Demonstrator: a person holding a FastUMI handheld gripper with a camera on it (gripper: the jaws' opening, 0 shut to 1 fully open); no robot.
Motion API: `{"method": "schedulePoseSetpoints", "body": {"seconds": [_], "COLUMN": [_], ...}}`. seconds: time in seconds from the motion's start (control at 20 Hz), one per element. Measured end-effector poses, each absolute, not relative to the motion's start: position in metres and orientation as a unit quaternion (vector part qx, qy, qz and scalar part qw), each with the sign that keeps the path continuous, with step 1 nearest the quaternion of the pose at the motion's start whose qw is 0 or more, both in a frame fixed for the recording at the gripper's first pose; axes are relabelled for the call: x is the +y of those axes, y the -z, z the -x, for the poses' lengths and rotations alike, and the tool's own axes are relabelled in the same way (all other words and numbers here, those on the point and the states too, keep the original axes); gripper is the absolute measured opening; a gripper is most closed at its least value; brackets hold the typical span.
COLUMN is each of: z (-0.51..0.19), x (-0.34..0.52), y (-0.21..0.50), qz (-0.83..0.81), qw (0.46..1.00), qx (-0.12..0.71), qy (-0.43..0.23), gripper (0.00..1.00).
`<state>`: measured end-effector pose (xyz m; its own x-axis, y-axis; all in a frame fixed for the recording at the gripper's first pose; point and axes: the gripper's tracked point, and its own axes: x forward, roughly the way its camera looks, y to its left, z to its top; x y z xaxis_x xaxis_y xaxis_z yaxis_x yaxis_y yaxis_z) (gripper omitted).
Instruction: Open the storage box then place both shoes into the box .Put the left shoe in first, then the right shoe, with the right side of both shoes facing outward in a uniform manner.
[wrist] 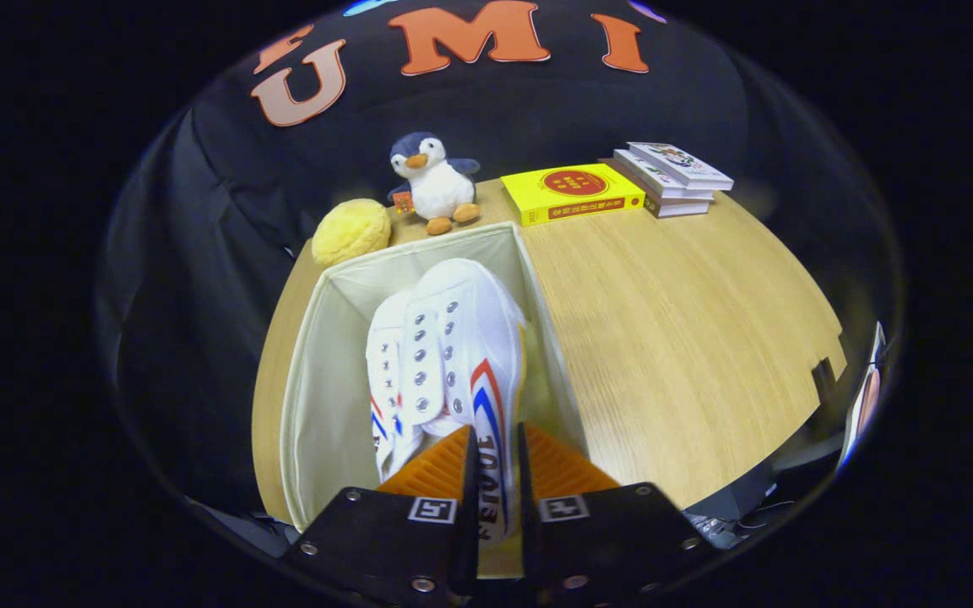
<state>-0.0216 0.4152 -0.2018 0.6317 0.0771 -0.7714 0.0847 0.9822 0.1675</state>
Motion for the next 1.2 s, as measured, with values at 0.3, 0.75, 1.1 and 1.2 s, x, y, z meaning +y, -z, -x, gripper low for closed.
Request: {"method": "schedulePoseSetpoints", "body": {"seconds": [0.3,0.75,1.1,1.2], "z": [0.009,0.000,-0.012,-0.013], "x": [0.416,0.382,0.315,0.292], "y": [0.145,0.065,0.006,-0.004], "qz": [-0.075,-0.076,-0.081,-0.081], "qw": [0.924,0.949,0.965,0.968], "qx": [0.375,0.298,0.238,0.226], "qy": [-0.028,-0.064,-0.075,-0.074], "gripper": [0.92,0.99,0.99,0.99]}}
